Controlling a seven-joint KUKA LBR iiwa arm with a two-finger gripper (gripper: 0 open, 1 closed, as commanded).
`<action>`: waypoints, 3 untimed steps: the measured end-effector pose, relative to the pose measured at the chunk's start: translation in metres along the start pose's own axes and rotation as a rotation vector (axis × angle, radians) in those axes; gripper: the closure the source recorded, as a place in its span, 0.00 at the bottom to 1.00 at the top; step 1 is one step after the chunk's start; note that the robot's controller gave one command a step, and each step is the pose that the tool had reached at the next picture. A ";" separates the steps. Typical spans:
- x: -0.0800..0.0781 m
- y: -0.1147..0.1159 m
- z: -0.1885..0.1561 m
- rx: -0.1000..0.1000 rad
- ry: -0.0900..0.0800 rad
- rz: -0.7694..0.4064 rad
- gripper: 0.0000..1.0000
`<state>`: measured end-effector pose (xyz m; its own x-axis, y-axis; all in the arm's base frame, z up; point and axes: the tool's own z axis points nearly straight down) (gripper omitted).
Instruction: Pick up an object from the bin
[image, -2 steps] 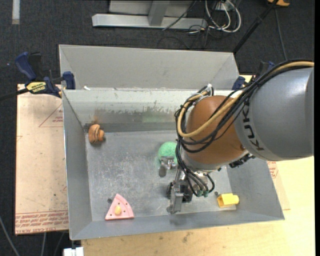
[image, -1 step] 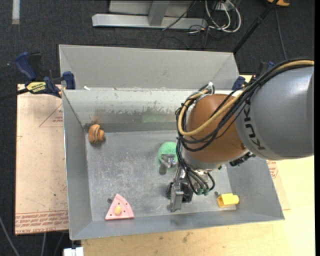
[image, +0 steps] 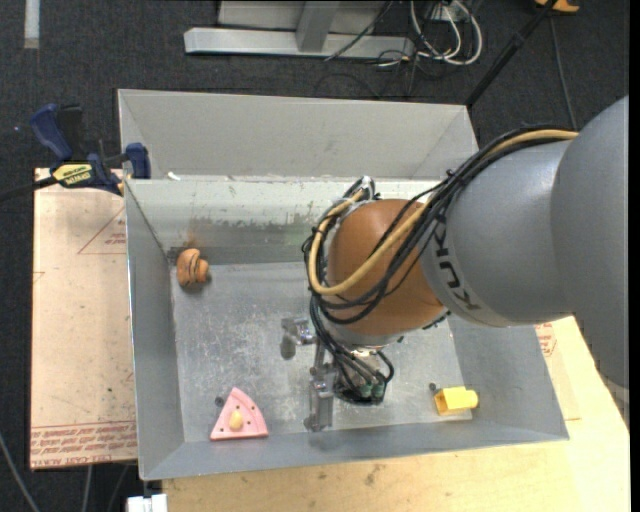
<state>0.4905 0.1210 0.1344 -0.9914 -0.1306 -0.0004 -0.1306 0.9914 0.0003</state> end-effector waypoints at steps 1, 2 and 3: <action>-0.015 0.071 0.005 -0.001 -0.002 -0.126 0.00; -0.023 0.139 0.005 -0.003 -0.003 -0.167 0.00; -0.014 0.119 0.041 -0.001 -0.001 -0.533 0.00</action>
Offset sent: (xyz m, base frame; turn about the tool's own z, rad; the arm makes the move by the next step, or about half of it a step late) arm -0.0035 0.0737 -0.0053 -0.2746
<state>0.4886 0.2404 0.0930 -0.7878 -0.6160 -0.0016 -0.6160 0.7878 0.0005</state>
